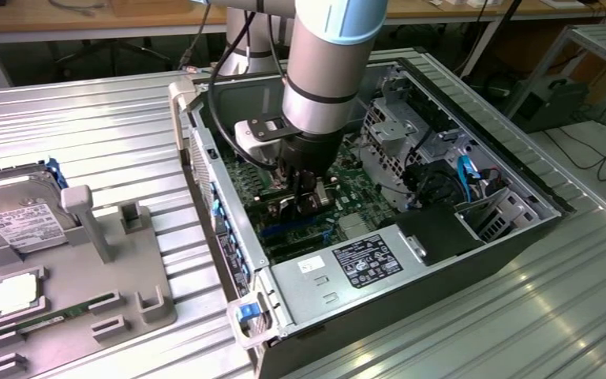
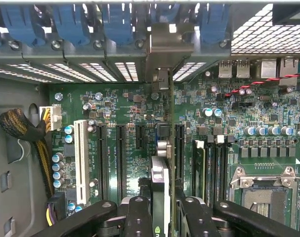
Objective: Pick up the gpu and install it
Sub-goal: 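Insert the gpu into the slot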
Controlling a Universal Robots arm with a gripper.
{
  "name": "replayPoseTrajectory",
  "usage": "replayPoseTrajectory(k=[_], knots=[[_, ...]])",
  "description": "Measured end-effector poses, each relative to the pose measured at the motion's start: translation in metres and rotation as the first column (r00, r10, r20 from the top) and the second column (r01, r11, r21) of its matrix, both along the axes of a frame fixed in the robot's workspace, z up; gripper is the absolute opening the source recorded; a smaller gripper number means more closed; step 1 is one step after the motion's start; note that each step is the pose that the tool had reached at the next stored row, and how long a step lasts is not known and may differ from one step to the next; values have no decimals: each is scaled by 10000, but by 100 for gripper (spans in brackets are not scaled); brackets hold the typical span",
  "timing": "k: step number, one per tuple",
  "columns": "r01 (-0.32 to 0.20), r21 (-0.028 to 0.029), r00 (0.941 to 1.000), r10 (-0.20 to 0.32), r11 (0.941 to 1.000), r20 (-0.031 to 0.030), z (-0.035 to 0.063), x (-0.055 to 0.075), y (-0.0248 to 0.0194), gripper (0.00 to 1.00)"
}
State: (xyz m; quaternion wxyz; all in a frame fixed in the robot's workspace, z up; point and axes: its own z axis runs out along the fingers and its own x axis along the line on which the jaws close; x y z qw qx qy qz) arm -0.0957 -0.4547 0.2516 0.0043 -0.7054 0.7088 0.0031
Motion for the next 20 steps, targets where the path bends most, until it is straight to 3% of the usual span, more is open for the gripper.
replayPoseTrajectory(k=[13,20], knots=[[-1,1,10000,1,10000,0,-10,8,-13,27],[0,-6,10000,0,10000,-63,-48,2,-14,27]])
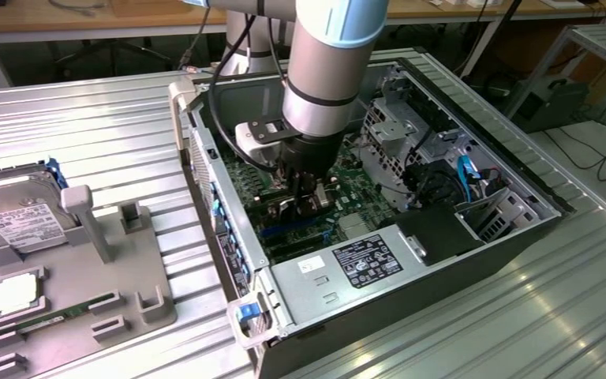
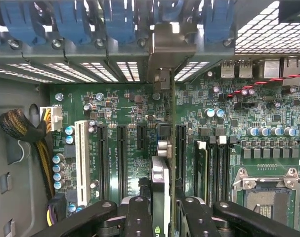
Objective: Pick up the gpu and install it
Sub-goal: 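Insert the gpu into the slot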
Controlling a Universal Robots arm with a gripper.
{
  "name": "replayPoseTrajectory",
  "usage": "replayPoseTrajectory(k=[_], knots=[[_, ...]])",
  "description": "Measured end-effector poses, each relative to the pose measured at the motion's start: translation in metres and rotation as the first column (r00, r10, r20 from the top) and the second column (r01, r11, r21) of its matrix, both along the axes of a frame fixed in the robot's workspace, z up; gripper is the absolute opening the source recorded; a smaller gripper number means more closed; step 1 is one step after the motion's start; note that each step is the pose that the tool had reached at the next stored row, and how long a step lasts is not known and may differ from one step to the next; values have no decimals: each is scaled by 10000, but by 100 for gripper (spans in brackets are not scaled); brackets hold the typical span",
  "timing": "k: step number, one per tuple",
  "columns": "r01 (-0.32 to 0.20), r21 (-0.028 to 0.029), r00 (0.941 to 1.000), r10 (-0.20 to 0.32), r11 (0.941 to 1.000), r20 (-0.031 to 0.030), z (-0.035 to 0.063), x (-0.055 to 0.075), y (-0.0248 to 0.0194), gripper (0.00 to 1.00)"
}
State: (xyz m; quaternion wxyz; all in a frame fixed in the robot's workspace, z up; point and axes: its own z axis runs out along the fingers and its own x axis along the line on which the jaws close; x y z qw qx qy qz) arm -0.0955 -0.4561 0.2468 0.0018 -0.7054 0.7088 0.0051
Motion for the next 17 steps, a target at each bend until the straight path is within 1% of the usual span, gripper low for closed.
replayPoseTrajectory(k=[2,6,10,13,17], knots=[[-1,2,10000,1,10000,-16,-10,0,0,27],[0,6,10000,0,10000,-16,-12,1,1,27],[0,19,10000,0,10000,-8,17,1,2,27],[0,6,10000,0,10000,-17,29,0,1,27],[1,5,10000,-1,10000,-16,46,0,1,27]])
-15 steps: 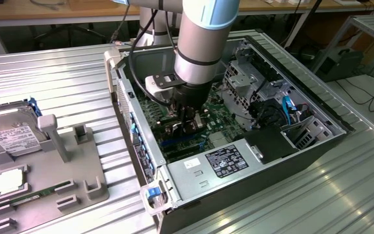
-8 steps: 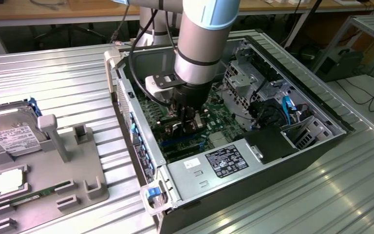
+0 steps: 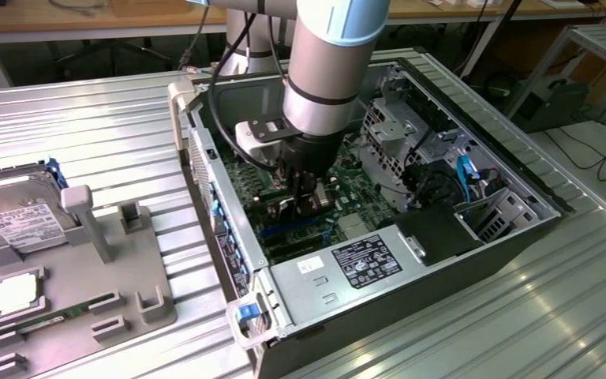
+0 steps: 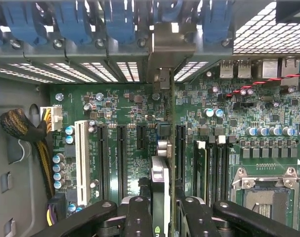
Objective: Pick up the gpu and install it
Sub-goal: 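Insert the gpu into the slot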
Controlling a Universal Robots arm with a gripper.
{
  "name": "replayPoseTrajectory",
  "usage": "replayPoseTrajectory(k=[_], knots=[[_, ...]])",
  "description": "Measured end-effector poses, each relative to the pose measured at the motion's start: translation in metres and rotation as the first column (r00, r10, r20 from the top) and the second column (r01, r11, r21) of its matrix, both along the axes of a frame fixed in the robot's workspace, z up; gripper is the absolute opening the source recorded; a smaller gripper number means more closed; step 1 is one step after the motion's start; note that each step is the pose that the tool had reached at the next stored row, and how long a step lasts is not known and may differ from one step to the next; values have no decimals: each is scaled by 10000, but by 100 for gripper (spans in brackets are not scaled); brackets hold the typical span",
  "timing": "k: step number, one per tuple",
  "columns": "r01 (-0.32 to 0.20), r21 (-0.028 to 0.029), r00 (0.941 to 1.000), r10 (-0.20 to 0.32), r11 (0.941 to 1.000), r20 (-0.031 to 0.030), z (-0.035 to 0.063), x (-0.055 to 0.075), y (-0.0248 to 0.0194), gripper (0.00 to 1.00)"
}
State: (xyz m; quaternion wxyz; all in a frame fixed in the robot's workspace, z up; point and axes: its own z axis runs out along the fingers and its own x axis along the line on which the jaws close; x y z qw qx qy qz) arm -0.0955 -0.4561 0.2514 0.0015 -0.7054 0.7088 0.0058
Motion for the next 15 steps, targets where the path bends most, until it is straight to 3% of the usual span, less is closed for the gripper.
replayPoseTrajectory(k=[15], knots=[[-1,1,10000,1,10000,1,5,27,0,27]])
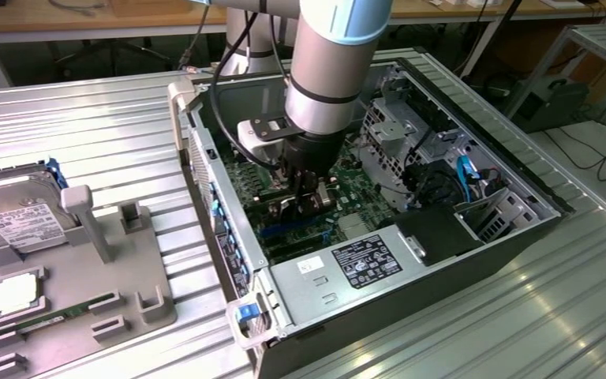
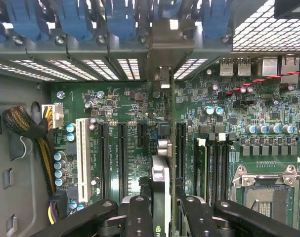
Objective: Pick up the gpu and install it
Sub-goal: 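Insert the gpu into the slot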
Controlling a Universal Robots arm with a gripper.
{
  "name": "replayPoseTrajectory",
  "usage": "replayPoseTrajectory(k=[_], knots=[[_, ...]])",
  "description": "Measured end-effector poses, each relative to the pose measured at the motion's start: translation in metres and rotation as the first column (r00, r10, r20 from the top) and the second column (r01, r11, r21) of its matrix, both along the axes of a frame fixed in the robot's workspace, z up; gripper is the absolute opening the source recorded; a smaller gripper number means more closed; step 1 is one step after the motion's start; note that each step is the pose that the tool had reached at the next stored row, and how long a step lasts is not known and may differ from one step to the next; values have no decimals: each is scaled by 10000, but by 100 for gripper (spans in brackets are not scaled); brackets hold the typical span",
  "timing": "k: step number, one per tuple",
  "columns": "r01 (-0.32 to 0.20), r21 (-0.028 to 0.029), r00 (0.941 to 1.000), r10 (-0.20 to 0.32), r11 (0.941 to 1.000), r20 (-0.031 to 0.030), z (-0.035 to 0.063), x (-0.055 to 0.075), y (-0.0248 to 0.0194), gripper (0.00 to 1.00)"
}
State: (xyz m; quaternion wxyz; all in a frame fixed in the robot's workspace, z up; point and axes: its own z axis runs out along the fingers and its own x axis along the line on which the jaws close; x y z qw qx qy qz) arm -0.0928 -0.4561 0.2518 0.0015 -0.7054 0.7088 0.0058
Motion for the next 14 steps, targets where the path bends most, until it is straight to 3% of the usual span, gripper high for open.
replayPoseTrajectory(k=[5,9,10,12,14], knots=[[-1,0,10000,1,10000,0,0,0,-26,27],[0,0,10000,0,10000,0,-3,31,-20,27],[0,0,9999,0,10000,124,-3,28,-19,27],[0,8,9999,0,10000,126,-68,9,-19,27],[0,11,9999,0,10000,154,-69,7,-19,27]])
